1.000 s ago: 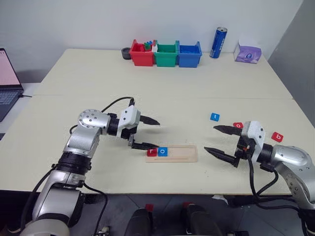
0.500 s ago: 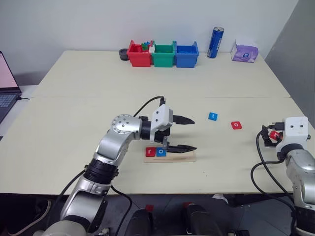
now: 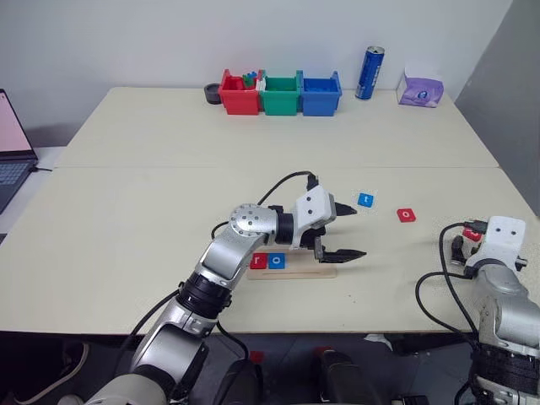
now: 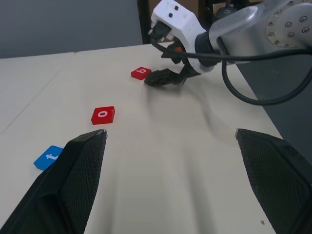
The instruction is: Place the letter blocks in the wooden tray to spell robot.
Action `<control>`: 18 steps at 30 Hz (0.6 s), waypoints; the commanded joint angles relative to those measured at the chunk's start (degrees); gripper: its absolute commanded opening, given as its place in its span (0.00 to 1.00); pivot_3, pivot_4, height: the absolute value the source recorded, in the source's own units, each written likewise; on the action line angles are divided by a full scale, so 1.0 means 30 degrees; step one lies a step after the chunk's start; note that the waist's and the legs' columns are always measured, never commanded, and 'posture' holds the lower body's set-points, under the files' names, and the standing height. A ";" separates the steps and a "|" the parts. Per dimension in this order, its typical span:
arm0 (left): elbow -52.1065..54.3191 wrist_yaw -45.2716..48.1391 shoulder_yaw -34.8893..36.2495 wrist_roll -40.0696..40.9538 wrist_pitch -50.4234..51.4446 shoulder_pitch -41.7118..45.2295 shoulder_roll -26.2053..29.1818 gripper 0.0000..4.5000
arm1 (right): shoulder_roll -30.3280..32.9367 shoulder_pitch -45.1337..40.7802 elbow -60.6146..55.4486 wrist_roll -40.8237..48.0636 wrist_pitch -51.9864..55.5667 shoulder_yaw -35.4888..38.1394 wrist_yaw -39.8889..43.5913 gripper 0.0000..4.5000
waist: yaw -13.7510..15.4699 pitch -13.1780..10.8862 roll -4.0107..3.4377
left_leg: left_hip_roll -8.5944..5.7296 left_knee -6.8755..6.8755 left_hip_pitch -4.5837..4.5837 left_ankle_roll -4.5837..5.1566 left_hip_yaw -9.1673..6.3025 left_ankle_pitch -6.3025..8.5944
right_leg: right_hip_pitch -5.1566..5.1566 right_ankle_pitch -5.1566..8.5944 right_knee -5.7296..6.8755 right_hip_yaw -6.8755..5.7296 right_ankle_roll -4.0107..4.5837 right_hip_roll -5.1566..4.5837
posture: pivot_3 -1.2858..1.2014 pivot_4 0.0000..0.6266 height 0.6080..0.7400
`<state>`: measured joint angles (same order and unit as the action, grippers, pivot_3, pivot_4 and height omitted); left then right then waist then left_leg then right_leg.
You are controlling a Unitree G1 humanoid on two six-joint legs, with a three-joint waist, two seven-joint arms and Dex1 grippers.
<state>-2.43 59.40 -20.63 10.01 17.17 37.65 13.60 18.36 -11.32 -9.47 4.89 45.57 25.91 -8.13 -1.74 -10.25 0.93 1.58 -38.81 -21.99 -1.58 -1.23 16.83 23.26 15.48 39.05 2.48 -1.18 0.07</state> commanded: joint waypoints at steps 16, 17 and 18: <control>0.0492 0.0455 -0.0157 0.0063 -0.0155 0.0734 0.0489 0.99 | -0.0908 -0.2388 0.4005 0.0590 -0.1980 0.1111 -0.0648 1.00 | -0.0031 0.0006 -0.0008 | 0.0002 -0.0001 0.0014 0.0000 0.0020 0.0000 | -0.0003 -0.0005 0.0004 0.0007 -0.0003 0.0003 | 0.52 0.24 1.00; 0.0469 0.0531 -0.0194 0.0051 -0.0200 0.0764 0.0504 0.99 | -0.0917 -0.2490 0.4291 0.0616 -0.2098 0.1193 -0.0724 1.00 | -0.0034 0.0006 -0.0008 | 0.0003 -0.0001 0.0018 0.0000 0.0024 0.0000 | -0.0004 -0.0006 0.0003 0.0007 -0.0006 0.0003 | 0.52 0.24 1.00; 0.0433 0.0705 -0.0267 0.0054 -0.0280 0.0808 0.0533 0.99 | -0.0908 -0.2663 0.4677 0.0637 -0.2274 0.1230 -0.0766 1.00 | -0.0035 0.0006 -0.0008 | 0.0002 -0.0001 0.0022 0.0001 0.0032 0.0000 | -0.0004 -0.0007 0.0004 0.0007 -0.0008 0.0004 | 0.52 0.24 1.00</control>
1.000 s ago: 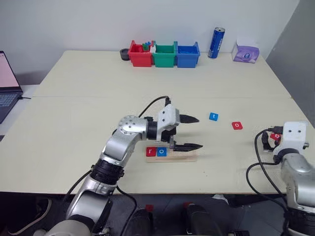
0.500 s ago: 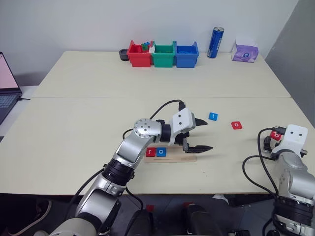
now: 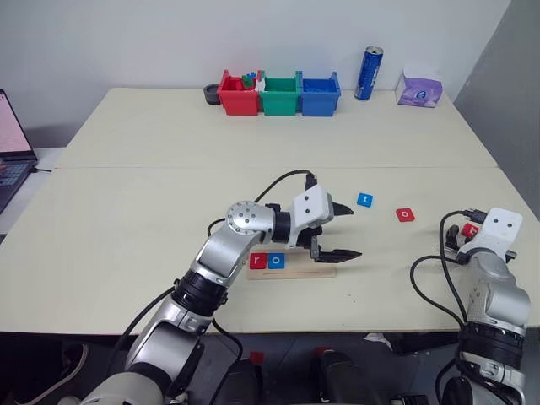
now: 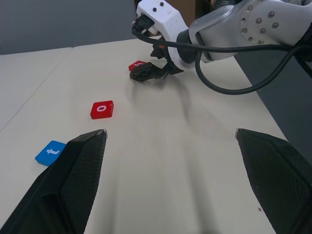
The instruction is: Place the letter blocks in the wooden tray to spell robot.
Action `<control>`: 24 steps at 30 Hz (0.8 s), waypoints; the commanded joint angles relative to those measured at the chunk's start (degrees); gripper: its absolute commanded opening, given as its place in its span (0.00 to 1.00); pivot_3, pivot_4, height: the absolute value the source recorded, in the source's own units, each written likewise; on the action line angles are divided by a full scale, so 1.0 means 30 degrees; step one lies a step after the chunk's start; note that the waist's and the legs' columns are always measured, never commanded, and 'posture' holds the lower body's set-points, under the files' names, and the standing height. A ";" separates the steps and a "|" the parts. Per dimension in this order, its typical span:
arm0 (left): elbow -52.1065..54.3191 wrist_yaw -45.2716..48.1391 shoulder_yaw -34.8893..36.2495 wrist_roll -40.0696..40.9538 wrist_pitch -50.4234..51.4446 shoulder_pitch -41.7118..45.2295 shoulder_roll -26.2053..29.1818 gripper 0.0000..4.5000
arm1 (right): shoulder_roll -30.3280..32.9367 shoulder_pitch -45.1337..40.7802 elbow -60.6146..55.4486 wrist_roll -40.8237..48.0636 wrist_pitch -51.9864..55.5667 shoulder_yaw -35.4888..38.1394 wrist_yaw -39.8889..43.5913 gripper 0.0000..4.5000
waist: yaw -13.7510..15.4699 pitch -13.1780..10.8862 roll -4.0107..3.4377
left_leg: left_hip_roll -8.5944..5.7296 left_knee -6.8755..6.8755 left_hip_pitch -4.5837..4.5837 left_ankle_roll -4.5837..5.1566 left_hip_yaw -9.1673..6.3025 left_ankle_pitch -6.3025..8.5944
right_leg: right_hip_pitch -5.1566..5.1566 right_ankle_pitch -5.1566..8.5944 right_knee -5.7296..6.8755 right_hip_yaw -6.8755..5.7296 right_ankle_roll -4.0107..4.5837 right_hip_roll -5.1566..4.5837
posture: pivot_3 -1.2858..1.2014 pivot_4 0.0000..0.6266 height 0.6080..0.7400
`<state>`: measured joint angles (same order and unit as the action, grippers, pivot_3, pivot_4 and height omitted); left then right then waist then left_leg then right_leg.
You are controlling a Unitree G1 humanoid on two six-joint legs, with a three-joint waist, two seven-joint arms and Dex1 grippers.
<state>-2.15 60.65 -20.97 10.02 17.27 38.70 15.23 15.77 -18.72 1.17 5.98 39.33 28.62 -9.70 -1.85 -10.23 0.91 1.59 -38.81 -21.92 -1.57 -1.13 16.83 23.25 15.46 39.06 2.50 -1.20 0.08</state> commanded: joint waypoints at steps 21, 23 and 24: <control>-0.0538 0.0688 0.0022 -0.0167 -0.0935 0.1090 0.0244 1.00 | -0.0900 -0.0187 -0.0037 0.0940 0.1236 0.0351 -0.1085 0.33 | 0.0069 0.0001 0.0001 | 0.0002 0.0005 -0.0023 0.0001 -0.0004 0.0000 | -0.0005 -0.0003 -0.0021 -0.0010 -0.0007 -0.0003 | 0.52 0.24 1.00; -0.0256 0.0928 0.0243 -0.0052 -0.0909 0.0908 0.0737 1.00 | -0.0856 0.0350 -0.2462 0.1307 0.3387 -0.0145 -0.0604 0.33 | 0.0064 0.0001 0.0000 | 0.0004 0.0007 -0.0024 0.0001 -0.0008 0.0000 | -0.0004 -0.0002 -0.0021 -0.0015 -0.0007 -0.0001 | 0.52 0.24 1.00; -0.0013 0.1122 0.0380 0.0059 -0.0895 0.0747 0.1070 1.00 | -0.0861 0.0696 -0.3968 0.1612 0.4742 -0.0422 -0.0326 0.33 | 0.0064 0.0002 -0.0004 | 0.0007 0.0013 -0.0022 0.0002 -0.0012 0.0000 | -0.0003 -0.0001 -0.0021 -0.0015 -0.0006 0.0003 | 0.52 0.24 1.00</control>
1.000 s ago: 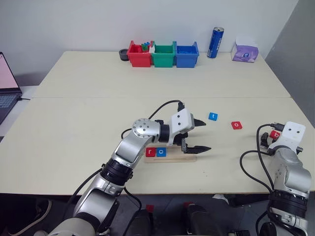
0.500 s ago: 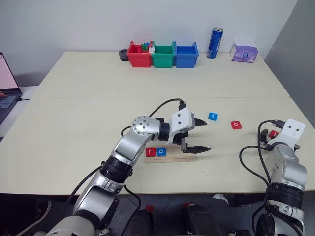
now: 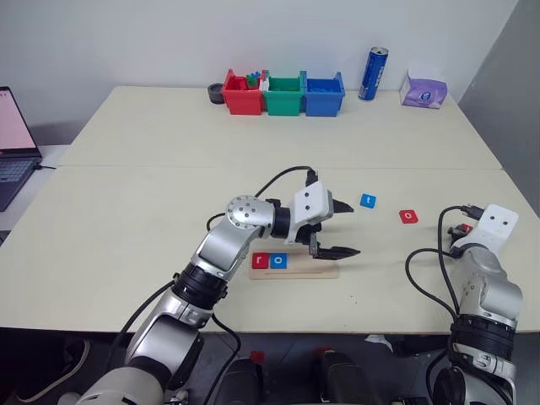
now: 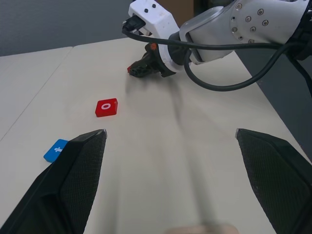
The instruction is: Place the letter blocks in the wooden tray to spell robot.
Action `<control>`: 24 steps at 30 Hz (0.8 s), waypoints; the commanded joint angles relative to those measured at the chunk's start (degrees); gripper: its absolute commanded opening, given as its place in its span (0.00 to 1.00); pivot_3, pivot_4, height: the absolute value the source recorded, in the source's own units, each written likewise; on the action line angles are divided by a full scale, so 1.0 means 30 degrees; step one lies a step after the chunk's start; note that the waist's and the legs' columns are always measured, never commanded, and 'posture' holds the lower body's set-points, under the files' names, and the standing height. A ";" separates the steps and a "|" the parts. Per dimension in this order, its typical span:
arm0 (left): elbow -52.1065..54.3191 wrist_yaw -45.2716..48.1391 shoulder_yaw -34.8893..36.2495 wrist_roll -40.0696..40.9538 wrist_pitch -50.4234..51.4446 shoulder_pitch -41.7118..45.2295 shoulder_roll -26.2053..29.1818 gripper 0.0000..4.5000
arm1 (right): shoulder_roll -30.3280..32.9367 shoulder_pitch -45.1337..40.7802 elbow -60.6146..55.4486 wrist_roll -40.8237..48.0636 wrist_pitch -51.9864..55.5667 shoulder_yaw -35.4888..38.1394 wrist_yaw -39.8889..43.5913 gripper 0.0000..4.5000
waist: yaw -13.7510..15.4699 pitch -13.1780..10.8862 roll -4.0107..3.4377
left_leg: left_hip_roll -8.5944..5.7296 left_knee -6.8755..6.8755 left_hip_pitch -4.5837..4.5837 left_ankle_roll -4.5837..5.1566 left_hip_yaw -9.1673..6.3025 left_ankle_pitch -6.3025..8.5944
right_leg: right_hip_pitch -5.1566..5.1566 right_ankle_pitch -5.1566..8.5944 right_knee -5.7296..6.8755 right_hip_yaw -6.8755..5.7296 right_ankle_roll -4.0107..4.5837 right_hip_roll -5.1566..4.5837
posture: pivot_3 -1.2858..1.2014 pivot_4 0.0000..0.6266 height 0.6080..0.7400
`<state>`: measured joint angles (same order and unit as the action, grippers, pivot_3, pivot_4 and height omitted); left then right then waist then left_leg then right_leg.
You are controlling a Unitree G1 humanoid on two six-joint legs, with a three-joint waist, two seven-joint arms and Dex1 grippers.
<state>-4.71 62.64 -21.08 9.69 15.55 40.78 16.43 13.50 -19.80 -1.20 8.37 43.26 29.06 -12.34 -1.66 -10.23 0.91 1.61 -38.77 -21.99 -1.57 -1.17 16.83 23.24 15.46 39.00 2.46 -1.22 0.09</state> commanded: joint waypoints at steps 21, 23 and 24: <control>0.6527 0.2902 0.2488 0.2690 0.0220 -0.5274 0.6966 1.00 | -0.4423 -0.0148 -1.3426 0.1932 1.6414 -0.6475 0.1694 0.33 | 0.0012 -0.0004 -0.0032 | 0.0005 0.0021 -0.0067 0.0002 -0.0049 0.0002 | 0.0069 0.0029 -0.0024 -0.0031 0.0002 -0.0021 | 0.52 0.24 1.00; 0.6376 0.2623 0.2510 0.2582 0.0191 -0.5137 0.6865 1.00 | -0.4378 -0.0038 -1.3446 0.1757 1.6414 -0.6607 0.1601 0.33 | -0.0027 -0.0004 -0.0032 | -0.0001 0.0018 -0.0121 0.0001 -0.0049 0.0002 | 0.0112 0.0028 -0.0023 -0.0029 0.0002 -0.0024 | 0.52 0.24 1.00; 0.6321 0.2510 0.2496 0.2581 0.0258 -0.5023 0.6812 1.00 | -0.4410 0.0087 -1.3510 0.1692 1.6414 -0.6613 0.1531 0.33 | -0.0041 -0.0004 -0.0032 | 0.0001 0.0019 -0.0123 0.0001 -0.0050 0.0002 | 0.0117 0.0028 -0.0019 -0.0030 0.0002 -0.0021 | 0.52 0.24 1.00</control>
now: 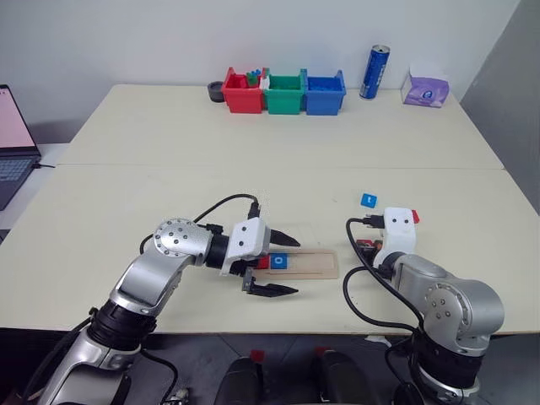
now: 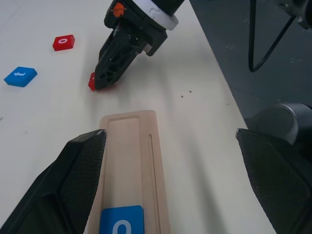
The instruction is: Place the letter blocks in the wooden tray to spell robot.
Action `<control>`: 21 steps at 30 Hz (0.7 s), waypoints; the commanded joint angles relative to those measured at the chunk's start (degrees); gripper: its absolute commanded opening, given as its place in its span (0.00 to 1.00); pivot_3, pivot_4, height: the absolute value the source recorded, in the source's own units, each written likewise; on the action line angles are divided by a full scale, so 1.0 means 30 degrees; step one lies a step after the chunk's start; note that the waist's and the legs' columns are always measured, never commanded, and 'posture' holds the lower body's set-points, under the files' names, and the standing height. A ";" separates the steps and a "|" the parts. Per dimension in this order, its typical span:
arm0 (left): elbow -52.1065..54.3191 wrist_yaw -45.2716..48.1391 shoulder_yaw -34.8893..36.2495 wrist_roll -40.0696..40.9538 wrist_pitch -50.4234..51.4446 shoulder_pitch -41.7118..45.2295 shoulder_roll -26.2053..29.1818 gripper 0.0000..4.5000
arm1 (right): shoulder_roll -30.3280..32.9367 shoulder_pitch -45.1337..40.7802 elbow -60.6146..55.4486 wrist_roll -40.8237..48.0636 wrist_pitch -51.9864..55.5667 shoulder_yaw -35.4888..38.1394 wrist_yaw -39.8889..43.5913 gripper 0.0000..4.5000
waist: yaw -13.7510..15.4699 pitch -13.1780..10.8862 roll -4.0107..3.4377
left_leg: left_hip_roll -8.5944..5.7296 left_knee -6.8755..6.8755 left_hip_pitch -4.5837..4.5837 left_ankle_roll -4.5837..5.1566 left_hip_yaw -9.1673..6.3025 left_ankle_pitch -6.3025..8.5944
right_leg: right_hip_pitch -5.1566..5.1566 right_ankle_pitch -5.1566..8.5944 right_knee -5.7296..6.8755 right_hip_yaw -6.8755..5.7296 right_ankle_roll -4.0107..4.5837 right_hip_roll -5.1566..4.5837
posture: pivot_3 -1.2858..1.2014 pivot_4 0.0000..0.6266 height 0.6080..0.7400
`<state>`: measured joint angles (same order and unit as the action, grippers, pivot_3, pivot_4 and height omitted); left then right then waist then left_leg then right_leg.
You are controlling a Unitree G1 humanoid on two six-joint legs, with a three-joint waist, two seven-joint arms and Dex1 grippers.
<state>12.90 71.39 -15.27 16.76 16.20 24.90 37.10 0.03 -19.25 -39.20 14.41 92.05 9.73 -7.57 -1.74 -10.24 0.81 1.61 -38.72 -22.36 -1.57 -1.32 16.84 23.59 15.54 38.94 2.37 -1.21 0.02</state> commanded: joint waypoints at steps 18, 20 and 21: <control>-0.0791 0.0022 0.0101 0.0059 -0.0663 0.1029 -0.0303 1.00 | -0.1507 0.1553 -0.2614 0.0189 0.0149 -0.0442 -0.0416 0.73 | -0.0050 0.0000 -0.0001 | 0.0015 0.0004 -0.0021 -0.0001 -0.0009 0.0000 | 0.0032 0.0010 0.0011 -0.0008 -0.0013 0.0020 | 0.52 0.24 1.00; -0.0956 0.0082 0.0084 0.0024 -0.0786 0.1067 -0.0345 1.00 | -0.1330 0.1440 -0.2673 0.0339 0.0149 -0.0360 -0.0319 0.89 | -0.0051 0.0000 -0.0001 | 0.0014 0.0004 -0.0026 -0.0001 -0.0010 0.0000 | 0.0035 0.0010 0.0011 -0.0010 -0.0013 0.0020 | 0.52 0.24 1.00; -0.1016 0.0103 0.0078 0.0006 -0.0843 0.1079 -0.0363 1.00 | -0.1197 0.1339 -0.2709 0.0408 0.0149 -0.0255 -0.0275 0.97 | -0.0051 0.0000 -0.0001 | 0.0014 0.0002 -0.0032 -0.0001 -0.0010 0.0000 | 0.0038 0.0009 0.0011 -0.0011 -0.0012 0.0020 | 0.52 0.24 1.00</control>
<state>9.32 71.40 -15.45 16.61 14.67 27.36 36.20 -3.95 -14.37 -44.75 14.80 92.05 8.16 -8.77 -1.89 -10.24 0.81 1.65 -38.71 -22.47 -1.57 -1.35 16.84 23.71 15.57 38.97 2.34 -1.24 0.08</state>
